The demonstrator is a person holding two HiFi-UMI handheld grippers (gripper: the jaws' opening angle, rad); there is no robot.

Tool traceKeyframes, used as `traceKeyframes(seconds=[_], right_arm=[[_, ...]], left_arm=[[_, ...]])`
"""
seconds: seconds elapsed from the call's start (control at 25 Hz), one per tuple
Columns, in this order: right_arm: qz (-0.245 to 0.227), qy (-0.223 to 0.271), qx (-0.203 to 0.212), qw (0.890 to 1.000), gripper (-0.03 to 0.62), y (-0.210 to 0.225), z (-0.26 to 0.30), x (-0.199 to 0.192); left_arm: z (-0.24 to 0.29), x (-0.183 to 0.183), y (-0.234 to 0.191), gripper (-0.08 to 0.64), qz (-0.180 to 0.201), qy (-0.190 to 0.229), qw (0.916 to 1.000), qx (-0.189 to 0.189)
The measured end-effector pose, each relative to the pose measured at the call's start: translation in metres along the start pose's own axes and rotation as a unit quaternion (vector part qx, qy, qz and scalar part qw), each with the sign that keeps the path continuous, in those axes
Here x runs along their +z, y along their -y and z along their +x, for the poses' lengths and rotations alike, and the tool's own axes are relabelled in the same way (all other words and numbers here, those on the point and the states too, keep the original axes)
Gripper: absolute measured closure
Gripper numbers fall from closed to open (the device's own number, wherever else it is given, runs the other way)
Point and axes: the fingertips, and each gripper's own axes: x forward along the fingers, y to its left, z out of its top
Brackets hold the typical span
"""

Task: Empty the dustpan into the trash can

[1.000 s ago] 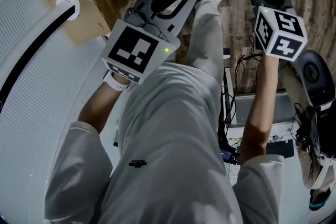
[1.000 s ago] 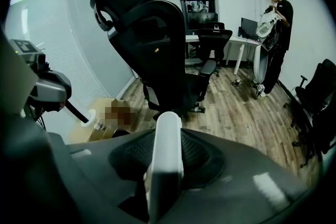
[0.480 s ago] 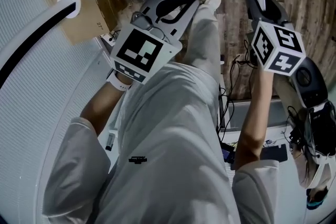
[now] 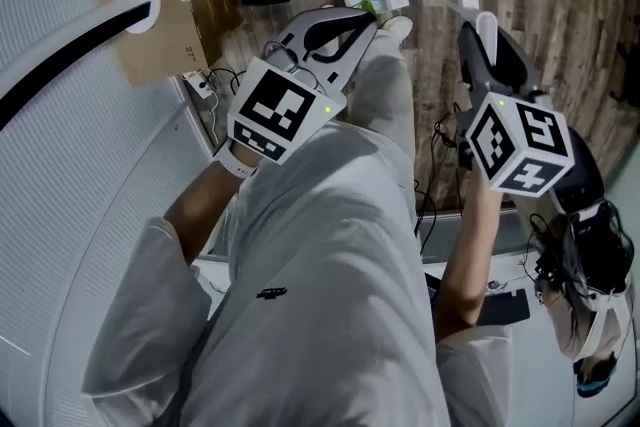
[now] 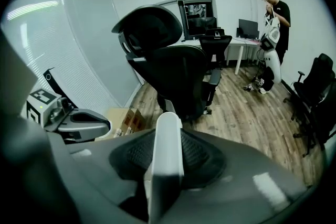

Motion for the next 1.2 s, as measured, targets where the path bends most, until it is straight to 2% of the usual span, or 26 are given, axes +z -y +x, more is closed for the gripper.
traceKeyframes(seconds=[0.12,0.32,0.36,0.6,0.84,1.04,1.2], right_arm=[[0.002,0.004,0.000,1.000,0.457,-0.021,-0.012,0.008],[0.000,0.019,0.002,1.000,0.457,-0.051,-0.033,0.023],[-0.002,0.021,0.003,1.000,0.457,-0.056,-0.037,0.027],[-0.011,0.035,0.008,0.999,0.457,-0.092,-0.060,0.047],[-0.033,0.051,0.028,0.998,0.457,-0.117,-0.083,0.063],[-0.036,0.060,0.039,0.997,0.457,-0.124,-0.091,0.069],[-0.033,0.061,0.048,0.996,0.457,-0.130,-0.089,0.081]], left_arm=[[-0.014,0.002,-0.003,0.552,0.000,0.016,0.9999,0.006],[-0.022,0.010,0.004,0.548,0.032,0.033,0.9989,-0.009],[-0.022,0.011,0.005,0.527,0.037,0.033,0.9987,-0.014],[-0.024,0.023,0.015,0.461,0.091,0.040,0.9933,-0.059],[-0.009,0.040,0.038,0.422,0.122,0.052,0.9868,-0.093],[0.005,0.055,0.045,0.423,0.150,0.070,0.9809,-0.103],[0.002,0.065,0.041,0.465,0.172,0.064,0.9760,-0.118]])
